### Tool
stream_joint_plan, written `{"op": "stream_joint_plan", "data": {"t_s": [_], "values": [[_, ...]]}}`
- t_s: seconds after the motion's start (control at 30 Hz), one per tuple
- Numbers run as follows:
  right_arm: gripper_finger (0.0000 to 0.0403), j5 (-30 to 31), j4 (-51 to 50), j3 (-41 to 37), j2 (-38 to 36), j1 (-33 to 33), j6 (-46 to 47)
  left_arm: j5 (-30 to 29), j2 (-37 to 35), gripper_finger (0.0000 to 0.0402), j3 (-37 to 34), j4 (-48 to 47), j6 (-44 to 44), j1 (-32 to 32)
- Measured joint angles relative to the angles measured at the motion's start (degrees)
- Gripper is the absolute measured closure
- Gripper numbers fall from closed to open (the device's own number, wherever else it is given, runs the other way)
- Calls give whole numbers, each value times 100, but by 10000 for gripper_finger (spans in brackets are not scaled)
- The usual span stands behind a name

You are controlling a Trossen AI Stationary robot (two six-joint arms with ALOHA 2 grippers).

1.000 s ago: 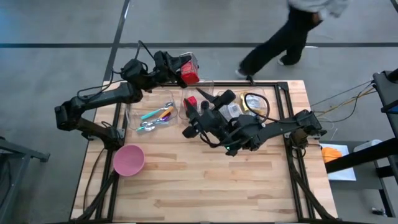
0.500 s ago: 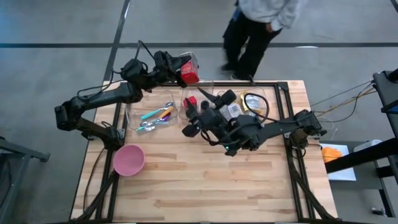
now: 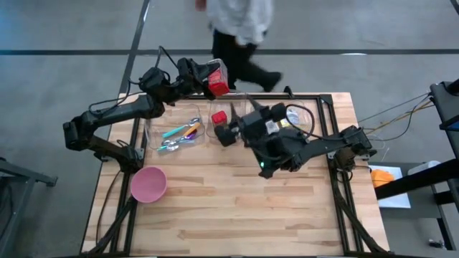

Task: Pick & Place Food Item
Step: Put the red seasoning can into the middle transparent bin

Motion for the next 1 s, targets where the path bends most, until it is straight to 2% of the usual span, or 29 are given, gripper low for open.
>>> {"op": "stream_joint_plan", "data": {"t_s": [0.17,0.4,0.5,0.7,0.77,1.0], "values": [[173,-693,-8,-17,9,46,-77,0,0,106,0,-2,-1,10],[163,-716,-15,-19,9,43,-194,0,0,106,0,-2,0,10],[131,-712,-13,-19,9,37,-349,0,0,106,0,-2,1,10],[26,-665,-59,-19,9,41,-325,0,0,106,0,-4,-1,21],[9,-690,-103,-19,9,35,-279,0,0,106,0,-4,-1,21],[29,-1700,-1000,-73,13,52,-244,29,0,106,0,-28,-45,22]]}}
